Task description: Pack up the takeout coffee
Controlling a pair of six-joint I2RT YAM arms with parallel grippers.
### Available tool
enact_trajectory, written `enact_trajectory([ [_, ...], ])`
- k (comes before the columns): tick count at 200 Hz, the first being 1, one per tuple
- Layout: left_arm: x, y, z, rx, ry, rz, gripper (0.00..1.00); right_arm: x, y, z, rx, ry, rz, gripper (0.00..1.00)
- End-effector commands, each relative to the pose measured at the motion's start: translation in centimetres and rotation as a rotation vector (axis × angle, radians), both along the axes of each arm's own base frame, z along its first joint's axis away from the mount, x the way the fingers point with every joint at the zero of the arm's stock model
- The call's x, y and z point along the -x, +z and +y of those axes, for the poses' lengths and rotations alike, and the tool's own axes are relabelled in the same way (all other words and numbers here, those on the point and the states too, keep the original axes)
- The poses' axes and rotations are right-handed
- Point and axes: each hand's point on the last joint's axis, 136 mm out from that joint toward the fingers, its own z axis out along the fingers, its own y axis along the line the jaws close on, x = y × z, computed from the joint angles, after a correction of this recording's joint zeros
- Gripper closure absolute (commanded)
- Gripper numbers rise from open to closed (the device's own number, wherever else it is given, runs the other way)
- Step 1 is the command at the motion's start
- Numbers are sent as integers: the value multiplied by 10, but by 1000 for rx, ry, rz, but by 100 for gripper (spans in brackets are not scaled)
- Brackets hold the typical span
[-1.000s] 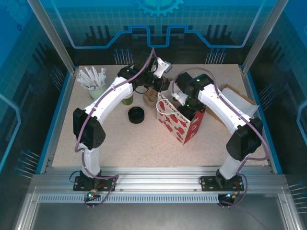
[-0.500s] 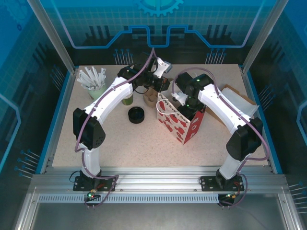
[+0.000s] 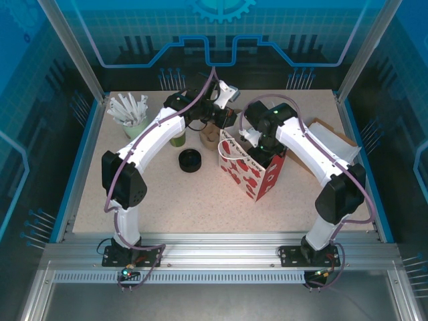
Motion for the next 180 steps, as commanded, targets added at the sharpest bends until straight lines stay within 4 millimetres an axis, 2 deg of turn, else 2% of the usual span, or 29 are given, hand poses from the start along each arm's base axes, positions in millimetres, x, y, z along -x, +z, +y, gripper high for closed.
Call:
enact_trajectory([
  [1,12,-6,3,-23,-25,19,100,-2,-4,-3,16,-1,12,64],
  [180,14,-6,3,-20,-28,20,100,-5,-38,-10,48,-22,71,64],
])
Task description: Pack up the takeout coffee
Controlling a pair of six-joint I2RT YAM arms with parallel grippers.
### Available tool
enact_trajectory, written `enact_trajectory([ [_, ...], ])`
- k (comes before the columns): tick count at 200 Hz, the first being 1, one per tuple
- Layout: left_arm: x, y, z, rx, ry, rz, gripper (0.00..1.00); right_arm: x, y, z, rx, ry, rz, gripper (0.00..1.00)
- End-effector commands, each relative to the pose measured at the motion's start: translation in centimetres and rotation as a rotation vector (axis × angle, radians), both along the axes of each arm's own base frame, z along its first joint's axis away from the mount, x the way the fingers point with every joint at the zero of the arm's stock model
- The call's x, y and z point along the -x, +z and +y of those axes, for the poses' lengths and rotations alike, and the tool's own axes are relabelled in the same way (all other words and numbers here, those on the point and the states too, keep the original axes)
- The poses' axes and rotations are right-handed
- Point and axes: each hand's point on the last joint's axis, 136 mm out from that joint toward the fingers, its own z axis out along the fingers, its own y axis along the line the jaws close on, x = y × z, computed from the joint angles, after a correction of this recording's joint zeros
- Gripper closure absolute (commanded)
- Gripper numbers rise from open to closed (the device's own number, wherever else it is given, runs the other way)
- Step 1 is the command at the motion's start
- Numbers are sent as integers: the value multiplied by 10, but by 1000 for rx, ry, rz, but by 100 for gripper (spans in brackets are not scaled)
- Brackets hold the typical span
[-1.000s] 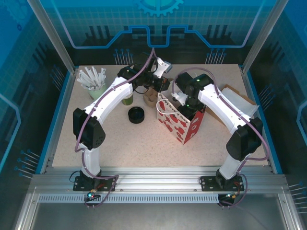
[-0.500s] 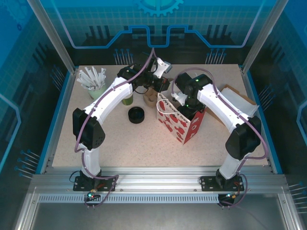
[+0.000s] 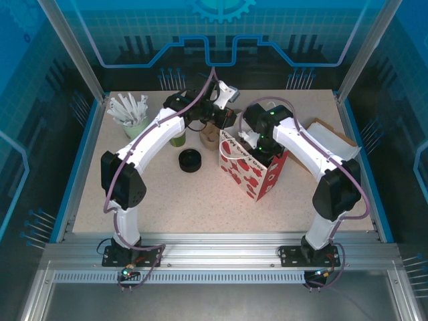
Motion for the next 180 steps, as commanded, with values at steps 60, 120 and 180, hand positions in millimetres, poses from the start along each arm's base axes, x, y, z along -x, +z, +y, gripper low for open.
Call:
enact_trajectory([
  [60,13,-7,2,-21,-31,25,100,2,-26,-13,58,-14,68,64],
  [120,13,-8,3,-24,-30,26,100,3,-20,-15,83,-13,59,64],
  [180,14,-9,2,-27,-33,28,100,2,-7,-9,95,1,52,64],
])
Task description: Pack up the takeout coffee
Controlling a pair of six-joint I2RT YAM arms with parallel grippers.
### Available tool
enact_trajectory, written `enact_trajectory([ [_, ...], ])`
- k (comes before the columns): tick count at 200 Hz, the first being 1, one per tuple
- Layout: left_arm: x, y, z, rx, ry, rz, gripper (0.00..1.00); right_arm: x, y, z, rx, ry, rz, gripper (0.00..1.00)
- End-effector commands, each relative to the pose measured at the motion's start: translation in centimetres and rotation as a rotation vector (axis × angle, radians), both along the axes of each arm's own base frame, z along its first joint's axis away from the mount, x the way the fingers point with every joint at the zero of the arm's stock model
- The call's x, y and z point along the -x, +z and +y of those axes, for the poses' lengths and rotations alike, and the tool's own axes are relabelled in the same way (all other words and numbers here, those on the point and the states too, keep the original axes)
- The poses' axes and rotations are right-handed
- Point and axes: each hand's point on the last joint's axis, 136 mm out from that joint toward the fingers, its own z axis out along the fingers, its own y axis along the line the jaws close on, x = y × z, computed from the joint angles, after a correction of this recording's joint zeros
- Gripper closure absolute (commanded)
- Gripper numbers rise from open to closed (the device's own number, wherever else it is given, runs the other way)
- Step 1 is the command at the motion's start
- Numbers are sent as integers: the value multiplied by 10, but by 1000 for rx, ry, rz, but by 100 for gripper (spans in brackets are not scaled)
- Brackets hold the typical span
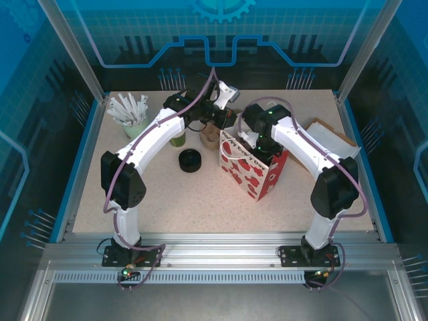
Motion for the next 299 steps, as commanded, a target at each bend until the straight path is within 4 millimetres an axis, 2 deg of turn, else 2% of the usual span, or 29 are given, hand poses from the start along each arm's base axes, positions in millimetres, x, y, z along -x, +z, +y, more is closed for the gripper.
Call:
enact_trajectory([
  [1,13,-9,3,-32,-29,29,100,6,-3,-8,70,1,43,64],
  [57,13,-8,3,-30,-30,25,100,7,-2,-10,87,3,40,64],
  [157,11,-10,6,-41,-23,24,100,15,-16,-18,91,-15,59,64],
  [217,11,-11,6,-39,-23,25,100,7,9,-6,19,-9,-8,64],
  [299,12,-12,6,-41,-24,30,100,3,16,-5,11,-11,-33,64],
])
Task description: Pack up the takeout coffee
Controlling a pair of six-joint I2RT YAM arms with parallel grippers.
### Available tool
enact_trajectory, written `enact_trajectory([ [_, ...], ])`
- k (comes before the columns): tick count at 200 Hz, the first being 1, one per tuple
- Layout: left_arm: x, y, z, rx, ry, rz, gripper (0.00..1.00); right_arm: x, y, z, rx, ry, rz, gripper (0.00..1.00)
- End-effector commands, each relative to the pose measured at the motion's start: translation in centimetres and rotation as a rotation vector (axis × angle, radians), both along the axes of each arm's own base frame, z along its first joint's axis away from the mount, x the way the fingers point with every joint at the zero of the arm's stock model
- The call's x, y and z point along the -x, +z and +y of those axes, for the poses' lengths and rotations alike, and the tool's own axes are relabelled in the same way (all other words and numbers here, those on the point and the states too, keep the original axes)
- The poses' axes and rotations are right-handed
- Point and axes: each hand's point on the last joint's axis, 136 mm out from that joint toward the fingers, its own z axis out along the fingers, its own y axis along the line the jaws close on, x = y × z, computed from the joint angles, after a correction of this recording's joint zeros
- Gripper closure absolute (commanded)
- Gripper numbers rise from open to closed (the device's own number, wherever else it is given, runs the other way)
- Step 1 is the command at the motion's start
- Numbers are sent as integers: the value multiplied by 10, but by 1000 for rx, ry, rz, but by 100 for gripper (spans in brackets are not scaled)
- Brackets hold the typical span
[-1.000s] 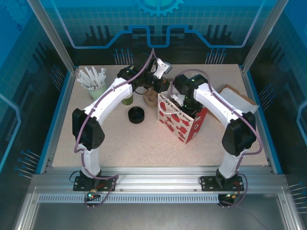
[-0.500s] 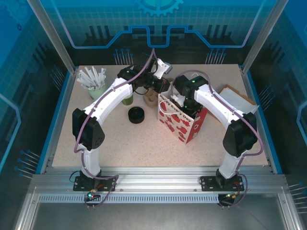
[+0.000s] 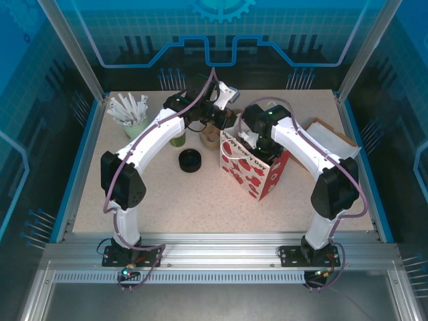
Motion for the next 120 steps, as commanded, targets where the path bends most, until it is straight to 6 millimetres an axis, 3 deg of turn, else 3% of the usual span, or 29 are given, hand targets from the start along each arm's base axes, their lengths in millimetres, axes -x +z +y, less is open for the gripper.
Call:
enact_trajectory([
  [1,11,-11,6,-40,-23,27,100,2,14,-2,-4,-6,-20,64],
  [120,11,-12,6,-41,-21,31,100,1,17,-1,-15,-3,-38,65],
])
